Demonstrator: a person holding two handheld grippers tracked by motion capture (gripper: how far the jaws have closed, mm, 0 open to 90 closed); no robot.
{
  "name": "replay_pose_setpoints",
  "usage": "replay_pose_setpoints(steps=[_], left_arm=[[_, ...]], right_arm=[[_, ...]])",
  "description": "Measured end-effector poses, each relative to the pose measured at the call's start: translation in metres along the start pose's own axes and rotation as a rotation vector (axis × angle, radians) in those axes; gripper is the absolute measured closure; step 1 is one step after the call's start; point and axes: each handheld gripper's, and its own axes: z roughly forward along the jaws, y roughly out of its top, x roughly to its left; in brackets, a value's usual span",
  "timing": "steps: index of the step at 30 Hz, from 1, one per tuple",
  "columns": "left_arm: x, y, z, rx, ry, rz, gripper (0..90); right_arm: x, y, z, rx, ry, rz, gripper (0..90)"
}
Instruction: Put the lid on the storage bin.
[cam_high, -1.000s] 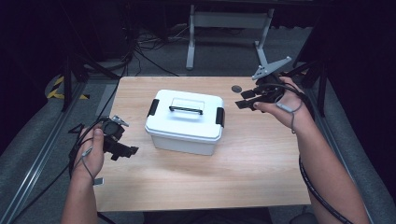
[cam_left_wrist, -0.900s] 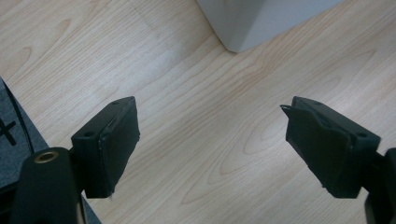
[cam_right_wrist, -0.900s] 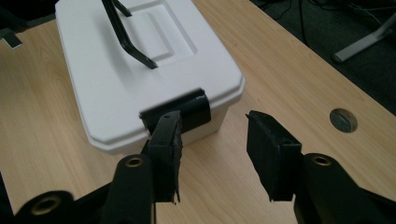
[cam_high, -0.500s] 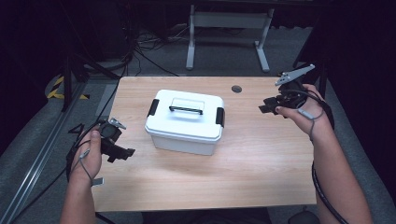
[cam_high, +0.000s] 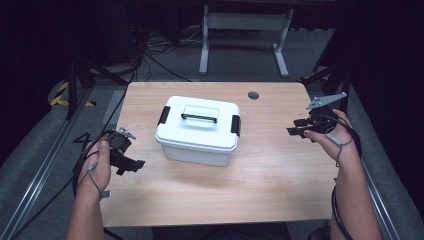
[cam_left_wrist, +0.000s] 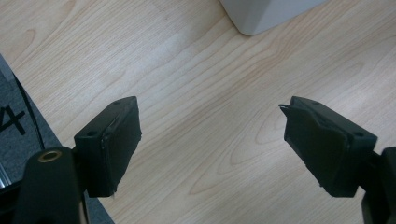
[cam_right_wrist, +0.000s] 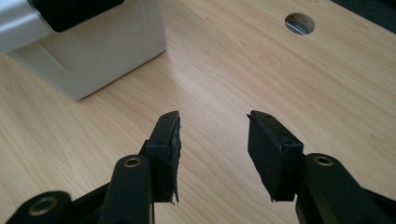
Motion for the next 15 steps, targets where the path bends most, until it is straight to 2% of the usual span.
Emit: replay_pose_setpoints(steps=[2,4,7,11,15], left_arm=[[0.0,0.0,0.001,-0.01,-0.002,-0.013,19.2],[0.001,-0.001,0.0,-0.012,0.0,-0.018,19.2],[0.002,-0.001,0.0,-0.014,0.004,-0.025,19.0],[0.004,-0.002,0.0,-0.016,0.02,-0.027,19.1],[0.006,-0.002,0.0,-0.023,0.018,-0.032,19.0]], right_arm=[[-0.005,-0.011,0.002,-0.019,0.024,0.02,53.4],[-0.012,-0.023,0.005,0.013,0.009,0.019,51.6],[-0.017,-0.032,0.005,0.009,0.004,0.042,51.0],[-0.019,-0.043,0.012,0.002,-0.015,0.021,48.9],[-0.019,-0.051,0.02,0.01,-0.006,0.059,48.0]])
